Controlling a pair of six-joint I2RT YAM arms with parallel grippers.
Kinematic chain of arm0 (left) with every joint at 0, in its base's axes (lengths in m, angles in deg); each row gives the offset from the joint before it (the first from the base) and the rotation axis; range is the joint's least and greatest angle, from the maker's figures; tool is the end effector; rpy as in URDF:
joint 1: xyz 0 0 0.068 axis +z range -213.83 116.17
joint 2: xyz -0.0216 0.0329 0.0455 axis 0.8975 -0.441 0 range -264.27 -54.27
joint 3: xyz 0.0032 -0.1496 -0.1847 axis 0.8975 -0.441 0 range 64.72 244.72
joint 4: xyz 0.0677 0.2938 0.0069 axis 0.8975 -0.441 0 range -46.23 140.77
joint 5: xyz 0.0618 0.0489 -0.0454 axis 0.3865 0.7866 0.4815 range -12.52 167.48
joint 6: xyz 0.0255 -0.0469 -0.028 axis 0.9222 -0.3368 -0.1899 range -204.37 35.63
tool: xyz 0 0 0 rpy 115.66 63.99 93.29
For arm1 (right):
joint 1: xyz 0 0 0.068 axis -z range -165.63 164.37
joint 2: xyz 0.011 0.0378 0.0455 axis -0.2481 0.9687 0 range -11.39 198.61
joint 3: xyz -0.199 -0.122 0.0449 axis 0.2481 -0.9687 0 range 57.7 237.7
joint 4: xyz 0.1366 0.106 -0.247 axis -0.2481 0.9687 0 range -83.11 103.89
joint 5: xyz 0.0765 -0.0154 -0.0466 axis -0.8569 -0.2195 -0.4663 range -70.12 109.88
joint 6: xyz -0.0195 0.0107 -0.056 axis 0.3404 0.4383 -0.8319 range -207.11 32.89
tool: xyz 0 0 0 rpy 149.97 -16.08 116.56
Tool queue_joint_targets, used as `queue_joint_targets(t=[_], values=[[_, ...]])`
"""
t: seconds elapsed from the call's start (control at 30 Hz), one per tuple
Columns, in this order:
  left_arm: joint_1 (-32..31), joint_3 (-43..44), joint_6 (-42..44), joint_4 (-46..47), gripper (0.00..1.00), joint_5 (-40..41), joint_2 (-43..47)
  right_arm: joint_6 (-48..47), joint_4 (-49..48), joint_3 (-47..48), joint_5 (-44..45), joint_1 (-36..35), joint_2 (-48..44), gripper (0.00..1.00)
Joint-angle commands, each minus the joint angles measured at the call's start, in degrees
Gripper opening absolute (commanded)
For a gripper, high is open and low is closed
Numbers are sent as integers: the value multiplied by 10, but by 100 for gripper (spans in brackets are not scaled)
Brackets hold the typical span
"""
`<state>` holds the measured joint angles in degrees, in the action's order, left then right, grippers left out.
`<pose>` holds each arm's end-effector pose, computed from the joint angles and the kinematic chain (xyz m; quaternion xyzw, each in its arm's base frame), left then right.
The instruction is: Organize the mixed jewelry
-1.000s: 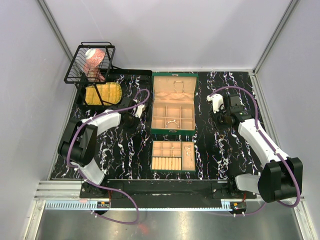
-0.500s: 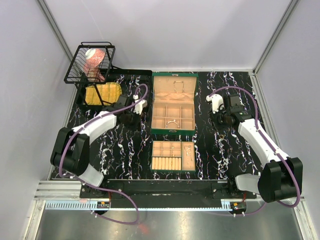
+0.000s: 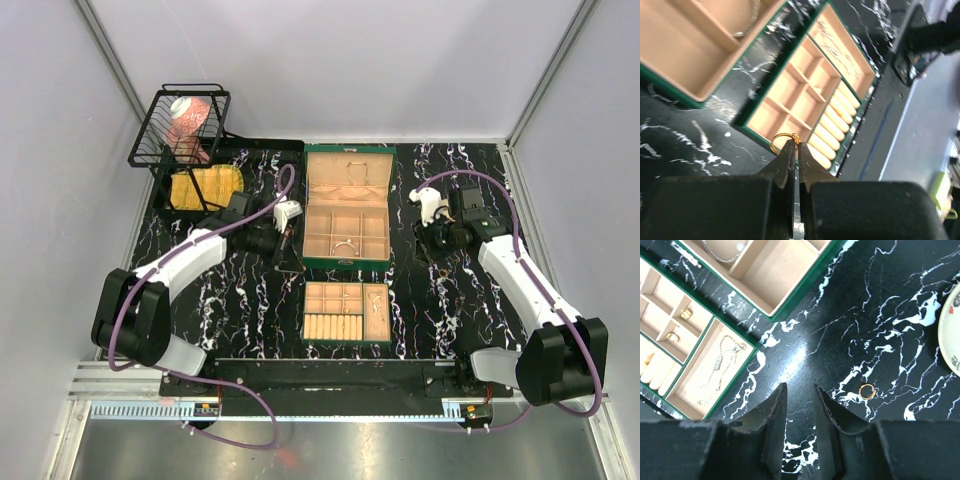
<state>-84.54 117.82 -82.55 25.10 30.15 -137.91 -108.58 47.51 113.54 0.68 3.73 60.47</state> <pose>0.2978 -0.1477 0.1586 0.2856 0.8367 -0.4226 0.1996 0.2978 0.0709 0.2111 -0.3072 0.8944 0.1324 0.2968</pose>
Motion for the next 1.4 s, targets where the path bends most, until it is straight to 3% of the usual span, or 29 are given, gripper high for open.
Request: queue_joint_targets(t=[0.0,0.1,0.27,0.33,0.43,0.6,0.67,0.83,0.97,1.23,1.37], values=[[-18,29,94,-61,0,-132,11,-23,18,27,-50,3,-5,34],[-36,40,132,-101,0,-159,1,-24,20,30,-51,3,4,34],[-64,20,112,-95,0,-195,-4,-21,5,22,-37,3,3,33],[-71,-1,68,-27,0,-207,7,-19,-3,17,-33,3,0,33],[-96,-58,-69,112,0,-198,35,-18,-12,11,-24,3,0,33],[-161,-77,-139,233,0,-155,48,-21,-22,2,-11,3,-7,31],[-184,-91,-204,288,0,-149,41,-23,-27,-2,-1,3,-9,30],[-221,-135,-389,531,0,-107,2,-29,-33,-16,15,3,-22,29],[-235,-171,-479,683,0,-71,-39,-31,-36,-22,24,3,-29,29],[-246,-215,-639,866,0,-22,-102,-37,-41,-29,36,4,-22,29],[-250,-231,-656,882,0,5,-108,-39,-42,-32,40,4,-17,29]])
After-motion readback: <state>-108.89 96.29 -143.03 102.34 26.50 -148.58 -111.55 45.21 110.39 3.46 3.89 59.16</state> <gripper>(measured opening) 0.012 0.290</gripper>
